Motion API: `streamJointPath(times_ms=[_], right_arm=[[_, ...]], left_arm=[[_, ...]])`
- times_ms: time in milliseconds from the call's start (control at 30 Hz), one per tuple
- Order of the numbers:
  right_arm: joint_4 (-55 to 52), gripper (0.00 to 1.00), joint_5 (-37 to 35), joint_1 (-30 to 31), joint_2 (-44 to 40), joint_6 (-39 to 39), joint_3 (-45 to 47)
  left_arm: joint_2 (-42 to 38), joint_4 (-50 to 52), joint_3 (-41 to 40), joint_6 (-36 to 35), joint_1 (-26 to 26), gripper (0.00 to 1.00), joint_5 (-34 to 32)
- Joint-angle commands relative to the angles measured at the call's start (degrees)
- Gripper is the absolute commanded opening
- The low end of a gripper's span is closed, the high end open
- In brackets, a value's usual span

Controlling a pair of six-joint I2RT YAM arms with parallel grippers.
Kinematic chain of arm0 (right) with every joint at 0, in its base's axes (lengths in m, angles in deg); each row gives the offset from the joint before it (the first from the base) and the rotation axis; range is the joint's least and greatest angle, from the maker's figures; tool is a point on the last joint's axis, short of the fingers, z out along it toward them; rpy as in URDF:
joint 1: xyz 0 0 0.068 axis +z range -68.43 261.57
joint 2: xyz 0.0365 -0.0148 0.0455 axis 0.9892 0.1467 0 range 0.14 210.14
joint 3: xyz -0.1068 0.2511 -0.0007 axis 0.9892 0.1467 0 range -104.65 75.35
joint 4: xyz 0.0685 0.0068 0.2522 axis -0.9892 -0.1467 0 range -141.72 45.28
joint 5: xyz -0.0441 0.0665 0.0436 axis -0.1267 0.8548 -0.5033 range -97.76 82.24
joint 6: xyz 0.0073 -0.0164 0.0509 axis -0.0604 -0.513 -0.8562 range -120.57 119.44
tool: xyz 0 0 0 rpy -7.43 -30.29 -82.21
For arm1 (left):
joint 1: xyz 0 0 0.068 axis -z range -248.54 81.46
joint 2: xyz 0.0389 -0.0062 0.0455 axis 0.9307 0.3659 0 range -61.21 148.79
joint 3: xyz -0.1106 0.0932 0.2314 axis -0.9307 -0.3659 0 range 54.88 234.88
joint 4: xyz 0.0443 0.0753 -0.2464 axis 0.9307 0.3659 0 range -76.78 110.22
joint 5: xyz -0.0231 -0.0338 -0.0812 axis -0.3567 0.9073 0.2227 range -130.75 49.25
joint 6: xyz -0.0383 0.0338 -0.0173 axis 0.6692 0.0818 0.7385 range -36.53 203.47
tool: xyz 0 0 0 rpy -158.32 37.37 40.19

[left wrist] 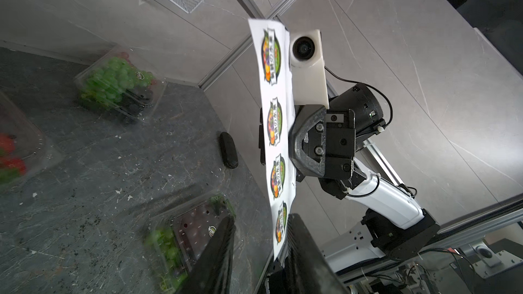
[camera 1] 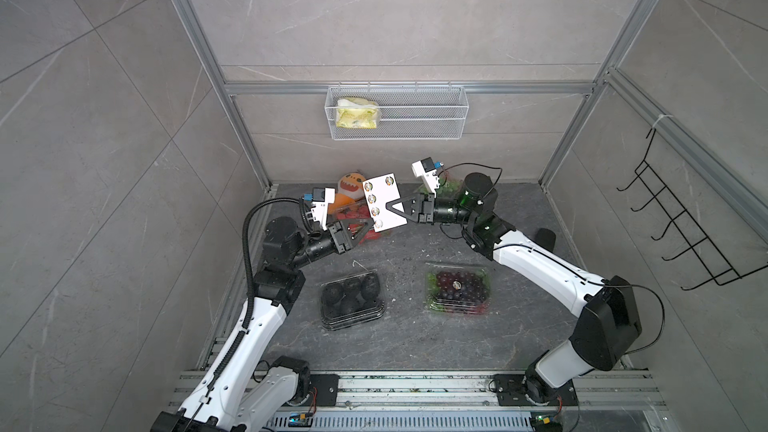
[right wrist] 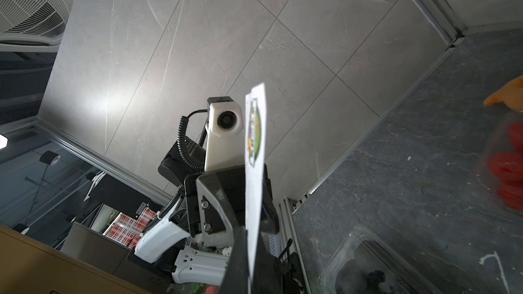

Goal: Label fruit boxes
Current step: Adjust the label sticker.

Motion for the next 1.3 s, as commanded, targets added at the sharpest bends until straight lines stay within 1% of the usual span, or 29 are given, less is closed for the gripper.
streamJointPath(times_ms=[0,200,367,467,600,900,1000,1100,1267], right_arm=[[-5.0,0.0,4.4,-0.2,0.5,5.4,-2.6],[-5.8,0.0,5.8,-0.4,1.1,6.6,-2.9],[-3.0,0.0,6.8,-0.5,2.6,4.6,-3.1],[-2.3,0.0,6.9,-0.5,3.1,4.2,-3.4],[-2.5,0.0,6.9,-0.5,3.6,4.2,-3.9],[-1.0,0.0,6.8,-0.5,3.3,3.3,-3.8],[-0.4,0.0,6.4,-0.5,2.8,2.9,-3.3],[-0.7,0.0,6.1,-0.5,2.2,3.3,-3.1],[-0.6,0.0,5.2,-0.6,1.9,3.1,-3.0]], left_arm=[[0.4,-3.1,2.5,1.6,-1.1,0.36,5.1],[3.0,-9.2,1.8,5.1,-1.2,0.36,7.8],[4.4,-13.5,1.1,7.7,-1.2,0.36,9.7],[4.9,-14.1,1.1,8.0,-1.2,0.31,10.3],[5.0,-15.6,0.5,9.0,-1.1,0.29,11.9],[4.9,-13.2,-0.4,7.4,-1.1,0.29,9.8],[5.3,-16.5,-1.9,9.5,-1.1,0.29,10.0],[5.1,-18.4,-3.0,10.7,-1.0,0.26,10.5],[4.0,-18.5,-4.3,10.4,-0.3,0.26,10.7]])
